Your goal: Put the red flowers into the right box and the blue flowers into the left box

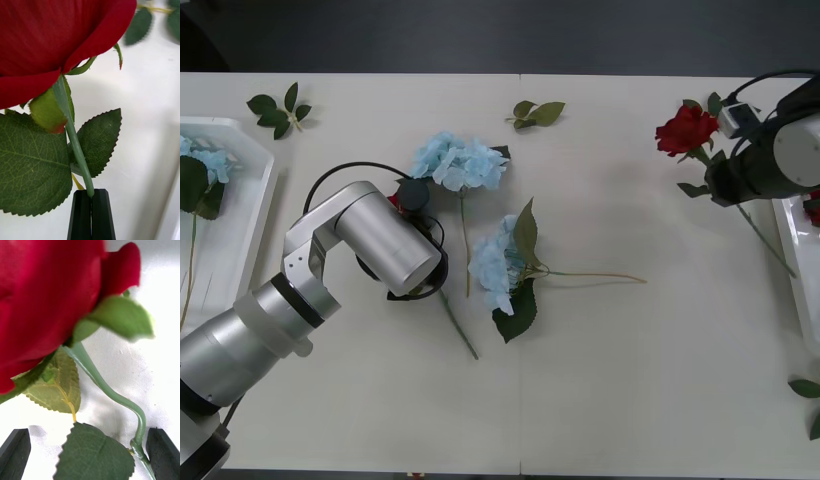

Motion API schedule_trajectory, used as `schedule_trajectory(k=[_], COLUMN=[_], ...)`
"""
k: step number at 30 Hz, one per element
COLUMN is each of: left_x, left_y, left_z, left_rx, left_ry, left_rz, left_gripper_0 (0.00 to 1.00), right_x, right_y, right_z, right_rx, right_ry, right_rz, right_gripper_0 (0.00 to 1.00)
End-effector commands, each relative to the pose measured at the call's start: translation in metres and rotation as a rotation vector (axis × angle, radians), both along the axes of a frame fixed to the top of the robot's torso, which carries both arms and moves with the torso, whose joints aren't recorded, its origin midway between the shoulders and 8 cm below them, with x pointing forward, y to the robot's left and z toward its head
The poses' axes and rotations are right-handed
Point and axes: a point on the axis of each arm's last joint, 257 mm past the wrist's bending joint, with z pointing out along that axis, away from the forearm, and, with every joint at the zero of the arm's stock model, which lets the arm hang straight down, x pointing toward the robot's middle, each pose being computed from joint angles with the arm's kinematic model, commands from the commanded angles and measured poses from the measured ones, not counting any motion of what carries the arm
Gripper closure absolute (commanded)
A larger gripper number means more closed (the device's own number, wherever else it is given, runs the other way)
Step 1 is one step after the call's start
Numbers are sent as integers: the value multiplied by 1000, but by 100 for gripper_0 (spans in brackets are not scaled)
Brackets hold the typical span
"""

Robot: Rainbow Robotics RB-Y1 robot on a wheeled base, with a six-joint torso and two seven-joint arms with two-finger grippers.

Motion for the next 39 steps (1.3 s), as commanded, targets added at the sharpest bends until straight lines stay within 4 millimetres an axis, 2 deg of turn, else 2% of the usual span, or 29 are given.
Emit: schedule_trajectory(k=[1,3,6,7,8,9,10,13,17,18,22,24,31,35,39], left_x=[5,5,4,4,4,4,4,4,2,3,4,9,16,6,-9], left_y=[-21,-21,-21,-21,-21,-21,-21,-22,-24,-24,-24,-24,-27,-24,-18], left_z=[10,10,9,9,9,9,9,8,8,8,9,16,57,82,106], left_rx=[-8,-6,-4,-4,-1,0,0,-3,-5,-5,-2,0,-19,-30,-68], left_ry=[-20,-20,-17,-17,-17,-16,-16,-16,-14,-15,-21,-40,-115,-130,-117], left_rz=[-48,-49,-51,-51,-52,-53,-53,-52,-53,-52,-53,-55,-97,-142,-195], left_gripper_0=[11,13,33,52,65,72,85,99,100,100,100,100,100,100,100], right_x=[1,-3,-11,-17,-21,-24,-30,-39,-51,-57,-63,-64,-68,-67,-68], right_y=[-43,-63,-97,-115,-129,-136,-152,-178,-213,-230,-255,-269,-297,-300,-304], right_z=[41,47,59,64,66,67,69,67,58,54,41,34,15,3,0], right_rx=[-65,-97,-151,-175,-192,-203,-222,-247,-239,-234,-230,-229,-260,-266,-268], right_ry=[-31,-31,-32,-34,-35,-35,-40,-49,-65,-73,-88,-97,-122,-133,-138], right_rz=[-2,-20,-55,-72,-86,-93,-104,-128,-184,-218,-267,-298,-353,-363,-372], right_gripper_0=[100,100,100,100,100,100,100,100,100,100,100,100,100,100,100])
